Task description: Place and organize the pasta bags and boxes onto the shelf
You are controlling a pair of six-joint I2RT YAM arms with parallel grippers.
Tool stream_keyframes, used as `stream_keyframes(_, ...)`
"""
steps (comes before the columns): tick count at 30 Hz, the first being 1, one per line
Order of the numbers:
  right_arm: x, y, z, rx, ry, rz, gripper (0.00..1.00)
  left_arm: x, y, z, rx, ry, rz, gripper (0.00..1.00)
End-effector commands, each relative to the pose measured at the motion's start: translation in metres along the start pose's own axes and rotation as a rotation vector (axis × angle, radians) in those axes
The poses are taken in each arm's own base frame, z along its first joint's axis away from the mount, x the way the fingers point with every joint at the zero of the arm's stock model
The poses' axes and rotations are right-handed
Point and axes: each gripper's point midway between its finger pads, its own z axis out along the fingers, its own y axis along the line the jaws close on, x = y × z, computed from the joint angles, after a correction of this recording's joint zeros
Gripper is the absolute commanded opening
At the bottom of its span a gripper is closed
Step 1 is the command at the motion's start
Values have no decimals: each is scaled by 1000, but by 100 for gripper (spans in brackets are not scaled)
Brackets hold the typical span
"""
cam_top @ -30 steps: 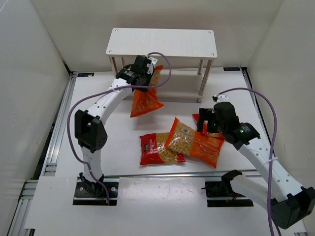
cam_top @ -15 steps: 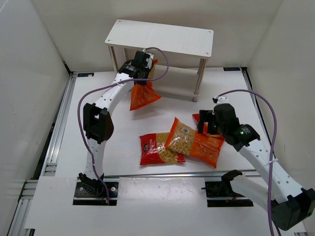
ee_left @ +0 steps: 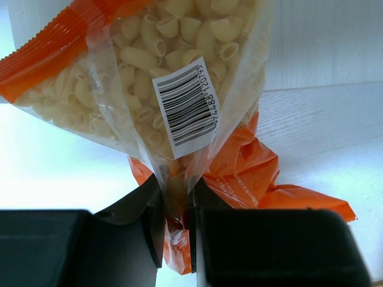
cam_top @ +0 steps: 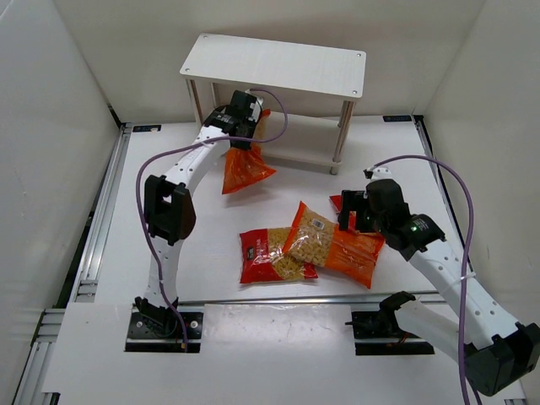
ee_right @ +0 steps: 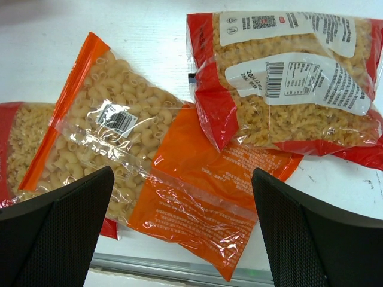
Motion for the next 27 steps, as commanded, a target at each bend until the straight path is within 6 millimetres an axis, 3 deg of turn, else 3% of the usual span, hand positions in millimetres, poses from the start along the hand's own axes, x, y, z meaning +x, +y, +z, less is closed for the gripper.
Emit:
stream_keyframes(1, 0, 3, 0, -13, -7, 3, 100, -71, 16, -31, -27, -232, -65, 10)
stream_keyframes(5, 1, 5, 5, -18, 6, 1, 100, -64, 15, -15, -45, -210, -62, 10)
stream_keyframes(11, 0, 10, 7, -38, 14, -8, 100, -71, 24, -13, -43, -238, -80, 10)
stream_keyframes(16, 0, 14, 10, -52, 31, -10, 100, -76, 31, -12, 140, -254, -105, 10)
stream_keyframes(22, -6, 15, 9, -55, 23, -18, 100, -77, -8, -32, 502, -275, -83, 10)
stream_keyframes(27, -7, 18, 9, -63, 27, -8, 100, -67, -28, -43, 738, -263, -77, 10)
